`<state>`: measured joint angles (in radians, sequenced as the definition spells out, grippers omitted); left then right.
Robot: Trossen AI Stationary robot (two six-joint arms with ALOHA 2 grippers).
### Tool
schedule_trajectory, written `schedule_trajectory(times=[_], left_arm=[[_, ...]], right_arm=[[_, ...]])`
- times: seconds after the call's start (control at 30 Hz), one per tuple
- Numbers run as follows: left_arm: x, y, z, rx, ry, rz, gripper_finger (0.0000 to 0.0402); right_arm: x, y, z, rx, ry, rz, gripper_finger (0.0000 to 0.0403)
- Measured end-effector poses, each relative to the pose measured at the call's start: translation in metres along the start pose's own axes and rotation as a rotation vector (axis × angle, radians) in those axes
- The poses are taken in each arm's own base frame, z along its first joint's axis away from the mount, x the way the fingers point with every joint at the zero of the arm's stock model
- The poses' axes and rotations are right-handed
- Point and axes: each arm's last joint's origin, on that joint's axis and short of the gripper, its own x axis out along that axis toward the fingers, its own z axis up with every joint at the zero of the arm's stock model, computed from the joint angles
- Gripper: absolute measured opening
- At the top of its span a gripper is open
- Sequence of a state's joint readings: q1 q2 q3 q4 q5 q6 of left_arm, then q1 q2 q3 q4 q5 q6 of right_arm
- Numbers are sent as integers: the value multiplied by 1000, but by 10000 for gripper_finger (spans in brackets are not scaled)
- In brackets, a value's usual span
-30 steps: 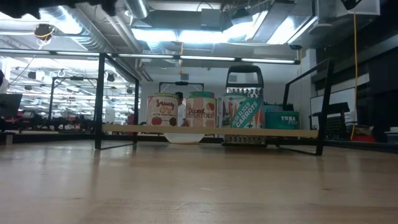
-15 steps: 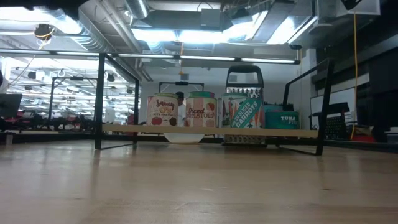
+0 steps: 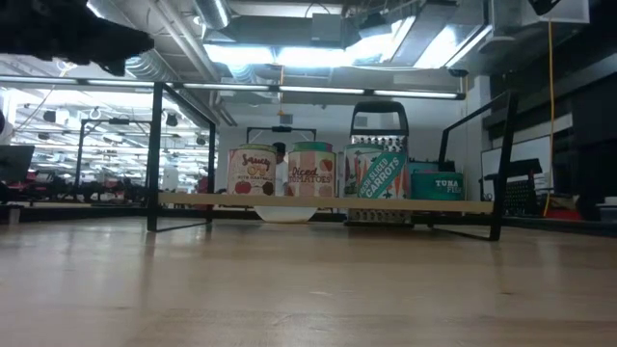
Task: Pick and place cans onto a shelf
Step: Return to Home Position
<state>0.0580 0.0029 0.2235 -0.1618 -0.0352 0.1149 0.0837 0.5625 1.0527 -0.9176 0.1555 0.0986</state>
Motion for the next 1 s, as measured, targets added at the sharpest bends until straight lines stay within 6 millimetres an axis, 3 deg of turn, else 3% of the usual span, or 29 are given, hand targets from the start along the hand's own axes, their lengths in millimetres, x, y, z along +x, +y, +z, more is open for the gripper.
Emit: schedule_trajectory(times=[0.3,0.63,0.8,1.0], left_arm=[[15,-6,-48,-1,-34,1,66],[16,-6,-51,-8,0,0,66],[16,-7,-54,-42,26,-3,66],[16,-7,-55,-43,42,-4,66]], right_arm=[[0,0,0,-2,0,0,72],[1,0,0,11,-3,-1,72],[19,2,-10,35,-78,7,72],[56,5,-40,7,-196,16,72]])
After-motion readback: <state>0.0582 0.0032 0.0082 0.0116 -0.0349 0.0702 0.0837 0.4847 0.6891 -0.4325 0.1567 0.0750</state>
